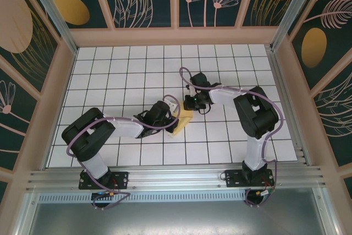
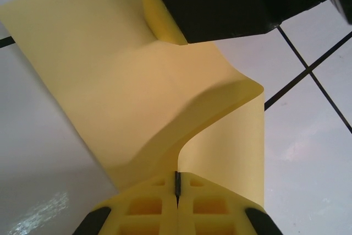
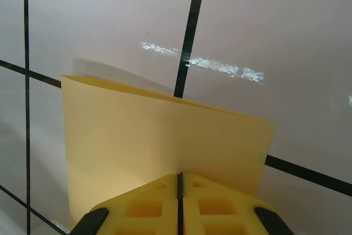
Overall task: Fold a paper plane with a square sheet of paper (pick it up from the middle)
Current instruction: Third fold the triangle at the center of the table.
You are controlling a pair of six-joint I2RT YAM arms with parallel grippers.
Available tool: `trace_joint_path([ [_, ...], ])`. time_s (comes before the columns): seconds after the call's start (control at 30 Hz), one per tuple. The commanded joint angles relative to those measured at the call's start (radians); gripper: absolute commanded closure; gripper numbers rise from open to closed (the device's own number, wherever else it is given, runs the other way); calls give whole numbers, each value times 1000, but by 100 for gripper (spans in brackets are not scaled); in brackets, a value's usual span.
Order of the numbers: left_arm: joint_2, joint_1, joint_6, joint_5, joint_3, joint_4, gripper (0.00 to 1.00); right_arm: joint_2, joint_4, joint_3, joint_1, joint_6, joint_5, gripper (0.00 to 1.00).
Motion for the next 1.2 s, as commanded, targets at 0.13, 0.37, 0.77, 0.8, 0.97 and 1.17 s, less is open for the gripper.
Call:
trace_joint_path([
  [0.13,-40,5,13,-21,-17,4,98,40,-56,6,11,9,57,90],
  [0.37,-49,5,-20,-18,-48,26,97,34,-50,-5,11,19,70,90],
  [0.77,-21,5,-23,-11,-48,40,97,40,-45,1,19,28,62,89],
  [0.8,-18,6,-22,-11,-49,41,96,39,-45,2,20,29,61,90],
  [0.97,-4,5,-16,-11,-53,39,96,39,-49,9,21,29,63,90],
  [1.17,4,6,-14,-8,-56,42,96,38,-51,15,21,33,64,89],
])
